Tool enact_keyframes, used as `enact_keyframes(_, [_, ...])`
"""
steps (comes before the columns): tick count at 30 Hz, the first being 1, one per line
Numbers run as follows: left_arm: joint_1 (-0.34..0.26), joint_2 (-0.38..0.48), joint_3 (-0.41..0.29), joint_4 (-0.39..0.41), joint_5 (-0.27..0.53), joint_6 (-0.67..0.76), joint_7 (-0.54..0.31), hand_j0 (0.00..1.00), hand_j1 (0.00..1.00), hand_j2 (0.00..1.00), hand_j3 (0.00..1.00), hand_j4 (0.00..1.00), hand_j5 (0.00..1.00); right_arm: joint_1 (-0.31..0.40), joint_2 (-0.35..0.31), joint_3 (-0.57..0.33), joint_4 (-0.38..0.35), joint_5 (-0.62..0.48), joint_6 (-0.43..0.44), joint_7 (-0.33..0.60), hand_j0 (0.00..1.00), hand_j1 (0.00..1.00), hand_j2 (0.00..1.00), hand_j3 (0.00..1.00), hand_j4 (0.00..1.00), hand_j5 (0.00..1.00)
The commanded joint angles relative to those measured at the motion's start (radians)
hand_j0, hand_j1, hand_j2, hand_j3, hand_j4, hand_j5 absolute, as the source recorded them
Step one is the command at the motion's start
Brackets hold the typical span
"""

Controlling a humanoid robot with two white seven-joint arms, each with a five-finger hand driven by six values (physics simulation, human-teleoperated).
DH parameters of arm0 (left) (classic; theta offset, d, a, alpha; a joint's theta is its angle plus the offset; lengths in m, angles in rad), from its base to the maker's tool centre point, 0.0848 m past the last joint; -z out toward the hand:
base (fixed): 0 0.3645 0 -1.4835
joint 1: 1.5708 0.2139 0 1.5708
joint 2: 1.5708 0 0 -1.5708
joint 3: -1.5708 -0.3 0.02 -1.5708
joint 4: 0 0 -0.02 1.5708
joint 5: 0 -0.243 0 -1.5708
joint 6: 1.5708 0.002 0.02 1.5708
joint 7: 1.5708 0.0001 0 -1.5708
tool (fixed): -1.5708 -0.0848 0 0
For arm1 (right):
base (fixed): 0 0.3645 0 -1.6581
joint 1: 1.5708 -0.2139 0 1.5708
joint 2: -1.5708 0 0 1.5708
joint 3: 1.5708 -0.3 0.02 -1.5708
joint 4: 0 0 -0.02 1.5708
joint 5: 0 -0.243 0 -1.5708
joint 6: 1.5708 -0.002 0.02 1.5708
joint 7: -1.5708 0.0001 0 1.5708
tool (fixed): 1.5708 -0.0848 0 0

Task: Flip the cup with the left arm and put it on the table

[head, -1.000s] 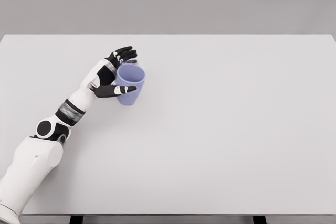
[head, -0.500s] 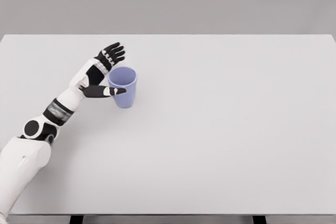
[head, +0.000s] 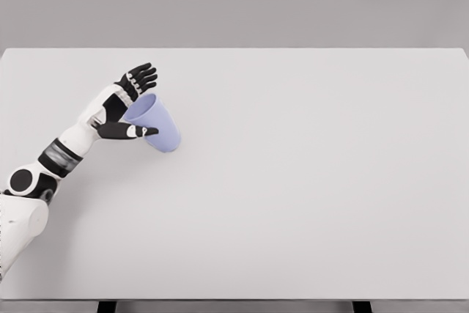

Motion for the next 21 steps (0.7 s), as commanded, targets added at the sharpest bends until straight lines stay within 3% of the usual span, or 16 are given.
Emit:
enact_keyframes(1, [0.000, -0.018, 0.000, -0.023, -0.042, 0.000, 0.000, 1.00, 1.00, 1.00, 1.00, 1.00, 1.00, 0.000, 0.000, 0.000, 0.000, 0.000, 0.001, 0.000, 1.00, 1.00, 1.00, 1.00, 1.00, 1.00])
enact_keyframes(19, [0.008, -0.009, 0.014, -0.122, -0.067, 0.000, 0.000, 1.00, 1.00, 1.00, 1.00, 1.00, 1.00, 0.000, 0.000, 0.000, 0.000, 0.000, -0.001, 0.000, 1.00, 1.00, 1.00, 1.00, 1.00, 1.00])
enact_keyframes(21, [0.008, 0.052, 0.051, -0.147, -0.069, 0.000, 0.000, 1.00, 1.00, 1.00, 1.00, 1.00, 1.00, 0.000, 0.000, 0.000, 0.000, 0.000, 0.001, 0.001, 1.00, 1.00, 1.00, 1.00, 1.00, 1.00])
